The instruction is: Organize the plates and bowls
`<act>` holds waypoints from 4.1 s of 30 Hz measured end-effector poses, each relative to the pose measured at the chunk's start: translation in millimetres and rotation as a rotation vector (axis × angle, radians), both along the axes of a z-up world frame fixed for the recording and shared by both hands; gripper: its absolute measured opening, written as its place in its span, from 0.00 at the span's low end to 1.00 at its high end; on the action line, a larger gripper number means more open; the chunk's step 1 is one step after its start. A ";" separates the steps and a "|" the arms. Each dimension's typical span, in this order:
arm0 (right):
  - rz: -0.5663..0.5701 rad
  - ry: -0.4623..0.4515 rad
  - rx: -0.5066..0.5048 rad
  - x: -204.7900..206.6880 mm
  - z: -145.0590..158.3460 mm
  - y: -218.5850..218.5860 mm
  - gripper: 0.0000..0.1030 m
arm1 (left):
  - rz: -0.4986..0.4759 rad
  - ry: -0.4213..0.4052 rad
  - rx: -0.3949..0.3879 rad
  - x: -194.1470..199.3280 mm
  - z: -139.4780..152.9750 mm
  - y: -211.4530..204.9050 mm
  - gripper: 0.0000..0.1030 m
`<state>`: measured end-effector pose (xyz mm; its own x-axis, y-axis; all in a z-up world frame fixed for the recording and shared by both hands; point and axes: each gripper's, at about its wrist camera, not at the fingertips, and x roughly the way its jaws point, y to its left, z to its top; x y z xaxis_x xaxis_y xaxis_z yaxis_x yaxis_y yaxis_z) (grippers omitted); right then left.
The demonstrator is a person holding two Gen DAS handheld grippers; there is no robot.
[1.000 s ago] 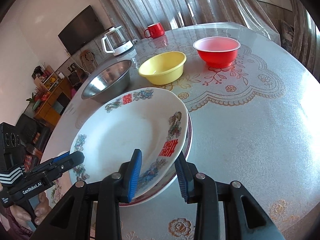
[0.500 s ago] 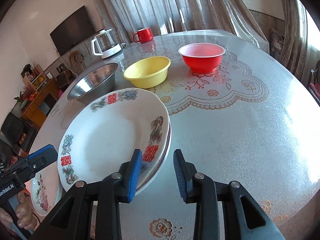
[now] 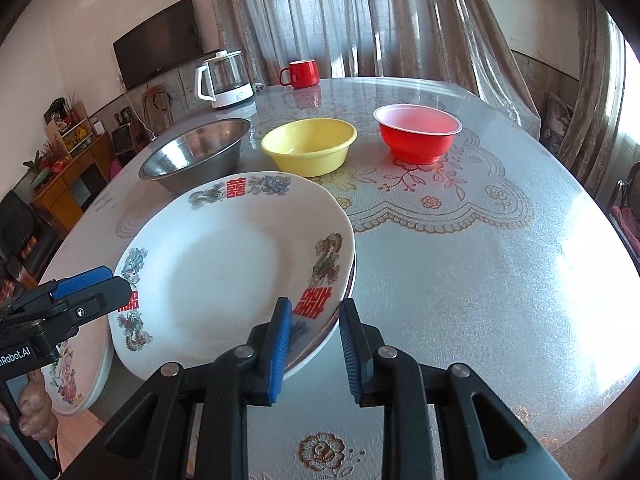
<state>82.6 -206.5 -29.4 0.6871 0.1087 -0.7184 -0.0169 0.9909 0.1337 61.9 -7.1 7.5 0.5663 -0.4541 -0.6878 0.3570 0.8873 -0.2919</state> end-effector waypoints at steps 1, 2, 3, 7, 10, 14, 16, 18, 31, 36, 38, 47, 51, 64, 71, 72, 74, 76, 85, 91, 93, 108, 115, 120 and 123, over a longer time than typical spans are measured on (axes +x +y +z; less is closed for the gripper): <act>0.002 0.001 0.002 -0.2 -0.1 0.1 0.23 | 0.008 0.001 0.003 0.1 -0.2 0.8 0.58; 0.004 0.004 0.007 -0.1 -0.3 -0.3 0.23 | 0.020 0.003 0.005 0.5 -0.7 2.5 0.58; 0.002 0.006 0.014 -0.1 -0.4 -1.1 0.23 | 0.033 0.007 0.008 1.3 -1.3 3.9 0.58; 0.005 0.009 0.015 -0.6 -0.5 -0.5 0.25 | 0.065 0.014 0.026 2.0 -3.3 7.6 0.58; 0.004 0.009 0.009 -1.2 -0.5 0.8 0.25 | 0.072 0.009 0.037 0.2 -2.5 7.5 0.58; 0.003 0.013 0.015 -2.0 -0.7 1.2 0.26 | 0.079 -0.002 0.053 -2.9 -0.5 6.3 0.59; 0.001 0.016 0.016 -2.1 -1.0 1.5 0.26 | 0.082 0.003 0.048 -3.5 -0.3 7.6 0.59; 0.002 0.017 0.015 -2.5 -1.0 2.2 0.27 | 0.085 0.004 0.048 -4.5 0.2 8.8 0.59; 0.002 0.012 0.018 -6.1 2.5 4.1 0.30 | 0.096 0.015 0.030 -9.3 1.6 16.2 0.61; 0.017 -0.025 0.033 -10.0 11.4 5.7 0.30 | 0.109 0.021 0.017 -10.4 1.1 21.8 0.61; 0.037 -0.041 0.042 -11.8 15.6 8.6 0.30 | 0.114 0.023 0.014 -10.3 1.1 24.5 0.61; 0.233 -0.089 0.109 -23.1 29.6 37.4 0.33 | 0.166 0.013 -0.010 -12.6 6.9 54.0 0.61; 0.378 -0.070 0.167 -29.2 29.5 61.0 0.33 | 0.226 0.008 -0.017 -15.1 9.4 79.3 0.61; 0.574 0.163 0.313 -32.2 -27.6 128.3 0.34 | 0.363 0.007 -0.039 -42.1 -4.4 165.7 0.50; 0.565 0.166 0.293 -31.3 -33.5 135.4 0.34 | 0.298 0.038 -0.046 -61.4 -29.0 169.2 0.42; 0.562 0.163 0.293 -31.5 -34.4 136.5 0.34 | 0.293 0.043 -0.049 -62.1 -31.7 168.6 0.40; 0.552 0.152 0.286 -31.0 -35.0 137.6 0.33 | 0.286 0.052 -0.055 -62.9 -34.9 166.5 0.37; 0.549 0.152 0.291 -28.2 -36.4 133.8 0.33 | 0.272 0.062 -0.061 -62.1 -38.0 163.2 0.34; 0.543 0.174 0.380 -20.1 -43.0 127.5 0.33 | 0.238 0.054 -0.057 -62.9 -45.0 150.6 0.25; 0.548 0.145 0.309 -25.4 -39.3 135.8 0.32 | 0.234 0.042 -0.067 -66.3 -46.0 152.1 0.24; 0.545 0.145 0.304 -25.6 -39.1 135.6 0.31 | 0.231 0.045 -0.081 -67.5 -46.1 154.0 0.24; 0.540 0.113 0.283 -27.6 -29.5 136.6 0.31 | 0.244 0.002 -0.136 -74.1 -38.3 162.9 0.24; 0.545 0.083 0.284 -30.7 -19.7 137.2 0.31 | 0.239 -0.033 -0.153 -77.7 -29.8 165.4 0.24; 0.540 0.053 0.295 -30.9 -9.2 133.5 0.31 | 0.221 -0.073 -0.147 -74.0 -16.0 158.7 0.24; 0.526 0.031 0.302 -31.9 -4.1 127.9 0.31 | 0.206 -0.092 -0.147 -67.9 -8.4 150.4 0.24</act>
